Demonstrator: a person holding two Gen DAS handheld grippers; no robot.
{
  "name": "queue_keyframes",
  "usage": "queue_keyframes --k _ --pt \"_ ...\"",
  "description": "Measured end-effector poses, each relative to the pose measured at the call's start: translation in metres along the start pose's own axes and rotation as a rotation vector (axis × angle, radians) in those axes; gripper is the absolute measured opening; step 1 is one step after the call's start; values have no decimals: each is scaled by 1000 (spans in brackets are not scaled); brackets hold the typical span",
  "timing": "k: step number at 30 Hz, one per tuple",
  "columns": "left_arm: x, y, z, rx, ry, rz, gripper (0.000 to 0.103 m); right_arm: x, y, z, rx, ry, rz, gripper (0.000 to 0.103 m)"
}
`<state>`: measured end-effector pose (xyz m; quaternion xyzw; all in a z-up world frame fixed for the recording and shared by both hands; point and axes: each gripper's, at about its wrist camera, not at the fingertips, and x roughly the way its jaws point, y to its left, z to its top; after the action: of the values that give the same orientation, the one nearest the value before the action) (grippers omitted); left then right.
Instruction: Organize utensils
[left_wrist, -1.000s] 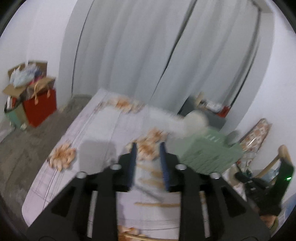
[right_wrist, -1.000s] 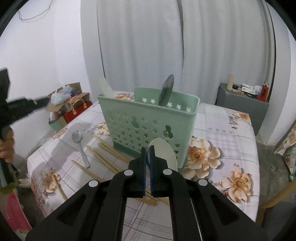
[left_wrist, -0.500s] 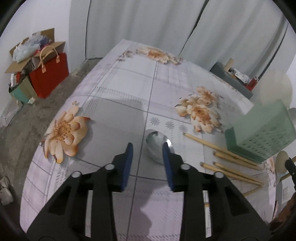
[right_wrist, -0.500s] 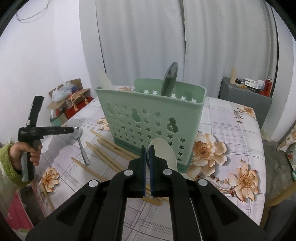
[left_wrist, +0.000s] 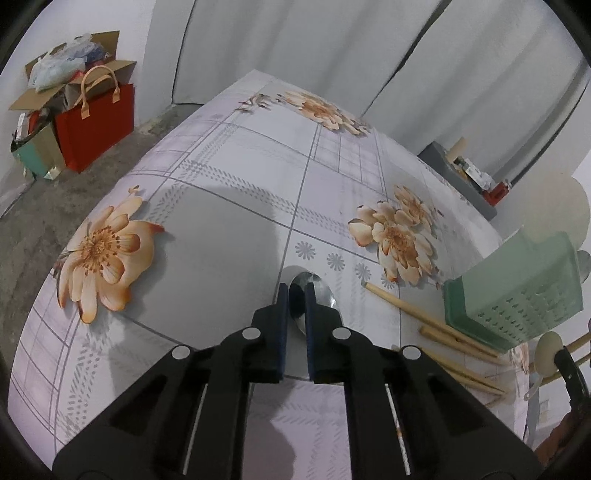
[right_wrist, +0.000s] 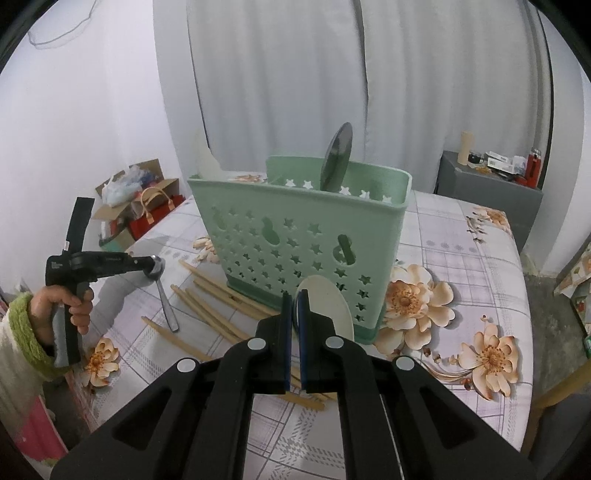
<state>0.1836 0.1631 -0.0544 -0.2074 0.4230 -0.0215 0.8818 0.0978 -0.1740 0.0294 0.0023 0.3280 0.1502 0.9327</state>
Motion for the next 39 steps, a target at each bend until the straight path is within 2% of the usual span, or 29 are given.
queue_keyframes --k 6,13,28,35,39 --pt "-8 -2 0 -41 -40 -29 2 -1 -1 1 7 3 6 3" --pt "-39 -21 11 -6 -128 -46 0 -4 -5 -1 19 -5 14 3" --pt "-153 -76 26 169 -425 34 0 -19 -11 -3 28 -48 38 3" --pt "-210 -108 44 245 -564 33 0 -24 -13 -4 31 -66 48 3" --pt "-241 -137 58 296 -646 0 0 -26 -14 -4 34 -77 51 3"
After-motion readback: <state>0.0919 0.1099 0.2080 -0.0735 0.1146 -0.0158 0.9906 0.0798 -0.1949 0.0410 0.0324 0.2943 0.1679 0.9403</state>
